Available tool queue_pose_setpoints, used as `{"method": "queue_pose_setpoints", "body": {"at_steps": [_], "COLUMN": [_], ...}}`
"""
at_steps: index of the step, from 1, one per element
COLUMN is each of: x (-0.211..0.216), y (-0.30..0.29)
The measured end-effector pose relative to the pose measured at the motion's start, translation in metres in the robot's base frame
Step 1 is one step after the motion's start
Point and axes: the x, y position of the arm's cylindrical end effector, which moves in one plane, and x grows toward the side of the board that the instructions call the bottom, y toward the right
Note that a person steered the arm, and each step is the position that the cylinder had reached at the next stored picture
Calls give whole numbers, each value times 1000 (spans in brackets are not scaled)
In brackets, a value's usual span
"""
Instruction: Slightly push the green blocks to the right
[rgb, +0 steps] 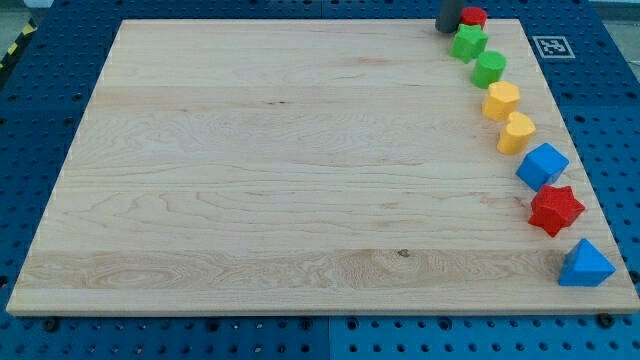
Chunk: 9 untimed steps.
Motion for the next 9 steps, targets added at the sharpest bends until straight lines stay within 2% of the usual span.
{"method": "queue_pose_setpoints", "body": {"at_steps": [3,5,9], "x": [14,34,34], "y": [-25,-25,-3]}}
